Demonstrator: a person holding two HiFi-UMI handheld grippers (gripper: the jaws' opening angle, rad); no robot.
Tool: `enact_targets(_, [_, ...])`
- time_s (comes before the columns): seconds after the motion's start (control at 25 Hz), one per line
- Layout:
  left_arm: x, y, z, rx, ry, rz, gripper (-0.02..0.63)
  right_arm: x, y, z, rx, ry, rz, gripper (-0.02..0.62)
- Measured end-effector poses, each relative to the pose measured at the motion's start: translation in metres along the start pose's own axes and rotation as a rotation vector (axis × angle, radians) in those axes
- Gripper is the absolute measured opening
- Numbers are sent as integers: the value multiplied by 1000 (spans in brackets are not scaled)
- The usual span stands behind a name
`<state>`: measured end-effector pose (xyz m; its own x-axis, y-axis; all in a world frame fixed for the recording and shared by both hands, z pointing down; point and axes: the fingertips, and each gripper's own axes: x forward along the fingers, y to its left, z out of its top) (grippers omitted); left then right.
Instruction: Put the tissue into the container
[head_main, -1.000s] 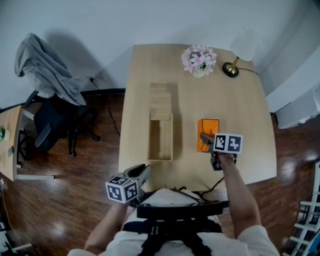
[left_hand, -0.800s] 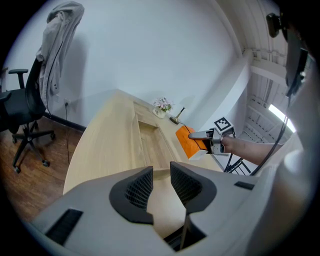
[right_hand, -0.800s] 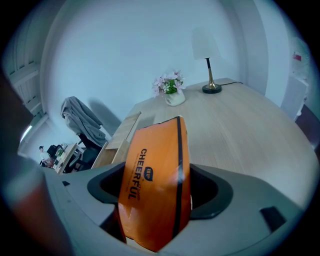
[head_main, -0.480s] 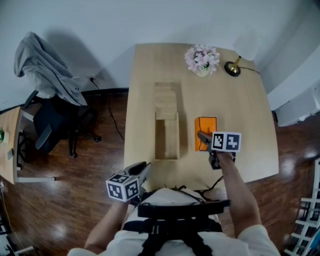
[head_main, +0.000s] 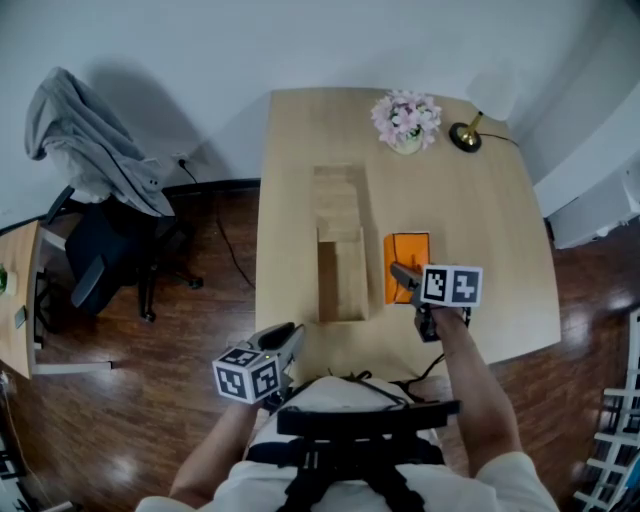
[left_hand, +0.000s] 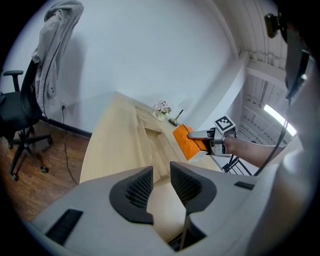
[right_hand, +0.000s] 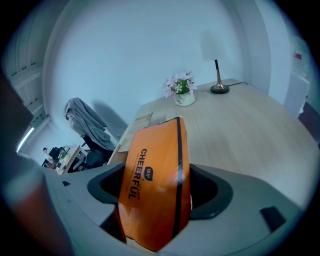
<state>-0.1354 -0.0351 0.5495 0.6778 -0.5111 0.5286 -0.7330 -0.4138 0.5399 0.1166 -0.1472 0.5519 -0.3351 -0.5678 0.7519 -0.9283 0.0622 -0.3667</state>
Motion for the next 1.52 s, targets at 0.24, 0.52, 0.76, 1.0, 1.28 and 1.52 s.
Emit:
enact_targets(0.24, [-2,8,1,3,7,-13,112,-1,21,3,3,-18,23,385])
enact_targets(0.52, [-6,17,2,9,12,-24,112,-6,50,10,-2,-51,59,383])
enact_targets(0.76, [-9,22,1,12,17,-32,112,-7,87,15,-14,-73,112,383])
enact_targets(1.0, [-12,24,-1,4,19,-34,112,12,119,6,-30,-44,136,383])
enact_targets(1.28, [-18,31,-5,-7,16,-16,112,41,133,-10,-67,-10,95,383])
enact_targets(1.52, [-23,36,-6,-7,19,-4,112,59,130,-23,-54,5,46,383])
